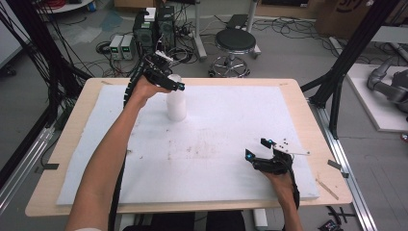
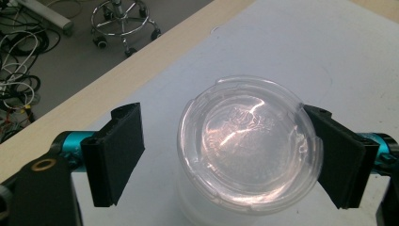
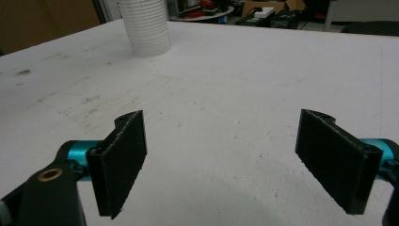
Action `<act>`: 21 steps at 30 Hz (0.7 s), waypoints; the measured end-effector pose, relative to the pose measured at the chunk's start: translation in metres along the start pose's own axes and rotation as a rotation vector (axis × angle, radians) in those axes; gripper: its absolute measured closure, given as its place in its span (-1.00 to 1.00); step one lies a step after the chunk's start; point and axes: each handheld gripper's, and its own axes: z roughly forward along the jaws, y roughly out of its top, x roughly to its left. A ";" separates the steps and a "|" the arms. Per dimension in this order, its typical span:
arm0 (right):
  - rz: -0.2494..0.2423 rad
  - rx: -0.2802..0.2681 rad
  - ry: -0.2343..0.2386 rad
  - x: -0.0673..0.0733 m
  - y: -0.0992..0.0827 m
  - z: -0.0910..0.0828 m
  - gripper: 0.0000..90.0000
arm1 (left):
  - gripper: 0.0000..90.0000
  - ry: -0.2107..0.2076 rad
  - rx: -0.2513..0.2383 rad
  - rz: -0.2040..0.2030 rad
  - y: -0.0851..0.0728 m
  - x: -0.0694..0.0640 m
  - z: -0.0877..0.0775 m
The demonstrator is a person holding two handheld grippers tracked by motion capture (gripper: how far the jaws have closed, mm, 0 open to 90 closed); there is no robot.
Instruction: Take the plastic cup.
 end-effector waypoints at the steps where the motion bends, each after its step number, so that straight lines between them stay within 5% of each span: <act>1: 0.000 0.000 -0.001 0.000 0.000 0.000 -0.62 | -0.61 -0.001 0.005 0.002 0.000 0.000 0.001; 21: 0.004 0.008 0.004 -0.001 0.000 0.001 -0.62 | -0.38 -0.008 0.056 0.028 -0.001 -0.004 0.008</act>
